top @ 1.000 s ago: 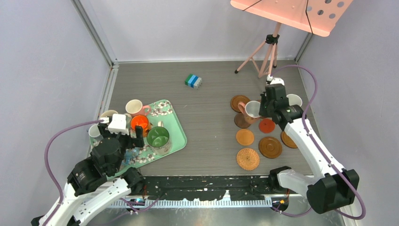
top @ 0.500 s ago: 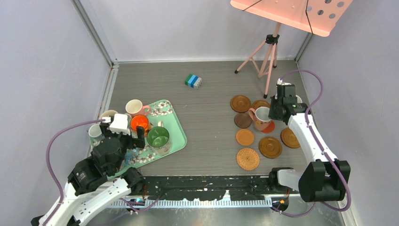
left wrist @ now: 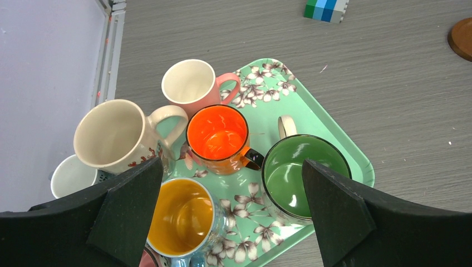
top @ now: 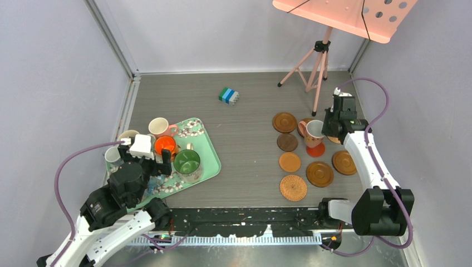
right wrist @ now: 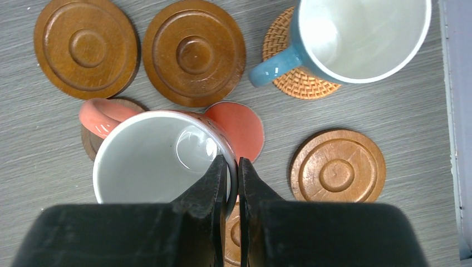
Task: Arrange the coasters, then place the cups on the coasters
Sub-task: Place the cup on the coaster.
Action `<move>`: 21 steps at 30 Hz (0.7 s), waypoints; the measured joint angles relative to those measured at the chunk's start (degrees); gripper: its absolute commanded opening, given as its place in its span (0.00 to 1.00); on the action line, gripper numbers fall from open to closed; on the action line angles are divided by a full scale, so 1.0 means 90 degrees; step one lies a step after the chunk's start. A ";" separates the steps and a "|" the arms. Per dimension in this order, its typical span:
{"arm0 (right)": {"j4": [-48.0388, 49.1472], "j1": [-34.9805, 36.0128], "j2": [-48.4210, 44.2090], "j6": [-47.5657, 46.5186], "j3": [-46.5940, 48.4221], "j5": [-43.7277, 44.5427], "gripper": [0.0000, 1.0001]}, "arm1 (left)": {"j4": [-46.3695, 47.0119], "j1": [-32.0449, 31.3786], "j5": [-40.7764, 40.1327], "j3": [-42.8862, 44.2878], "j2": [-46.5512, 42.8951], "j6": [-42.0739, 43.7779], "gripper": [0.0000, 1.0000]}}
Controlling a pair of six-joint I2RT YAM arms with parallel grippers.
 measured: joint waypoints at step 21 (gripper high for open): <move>0.0534 -0.0539 -0.0102 -0.0908 -0.0741 -0.0534 0.05 | 0.0000 0.0000 0.0087 0.0000 0.0100 0.0002 0.99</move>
